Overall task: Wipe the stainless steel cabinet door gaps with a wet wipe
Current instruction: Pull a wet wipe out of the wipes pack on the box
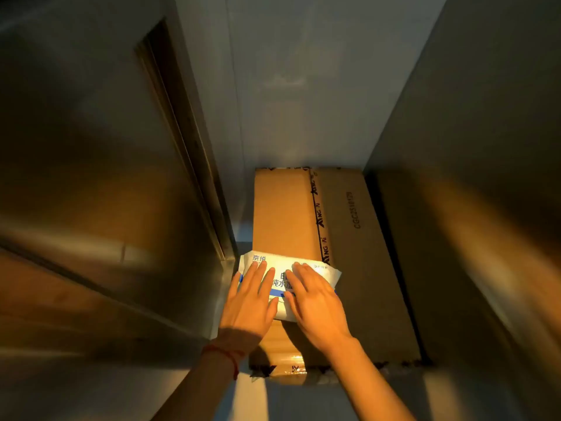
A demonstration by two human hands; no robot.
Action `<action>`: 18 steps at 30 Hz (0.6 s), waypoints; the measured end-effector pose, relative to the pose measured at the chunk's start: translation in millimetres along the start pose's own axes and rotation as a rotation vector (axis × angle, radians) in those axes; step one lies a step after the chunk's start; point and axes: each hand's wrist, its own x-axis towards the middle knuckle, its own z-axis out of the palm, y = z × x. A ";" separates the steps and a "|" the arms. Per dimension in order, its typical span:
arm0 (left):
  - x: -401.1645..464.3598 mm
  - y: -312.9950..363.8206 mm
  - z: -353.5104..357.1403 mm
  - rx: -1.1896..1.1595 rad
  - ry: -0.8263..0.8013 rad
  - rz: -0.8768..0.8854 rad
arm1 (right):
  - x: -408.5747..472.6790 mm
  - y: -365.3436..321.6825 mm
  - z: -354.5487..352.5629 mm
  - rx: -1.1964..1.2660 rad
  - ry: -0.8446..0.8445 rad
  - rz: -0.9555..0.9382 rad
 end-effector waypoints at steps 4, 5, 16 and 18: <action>-4.2 -6.5 1.2 -0.063 0.258 0.107 | 1.7 -0.1 12.6 -0.006 -0.045 -0.021; -4.5 -8.4 4.1 -0.067 0.290 0.116 | 2.7 -0.5 15.4 -0.013 -0.056 -0.020; -5.9 -10.7 11.3 -0.078 0.295 0.106 | 3.5 -3.9 28.1 -0.053 -0.045 -0.023; -6.3 -10.5 10.9 -0.083 0.285 0.110 | 2.2 -6.3 30.2 -0.051 -0.059 -0.018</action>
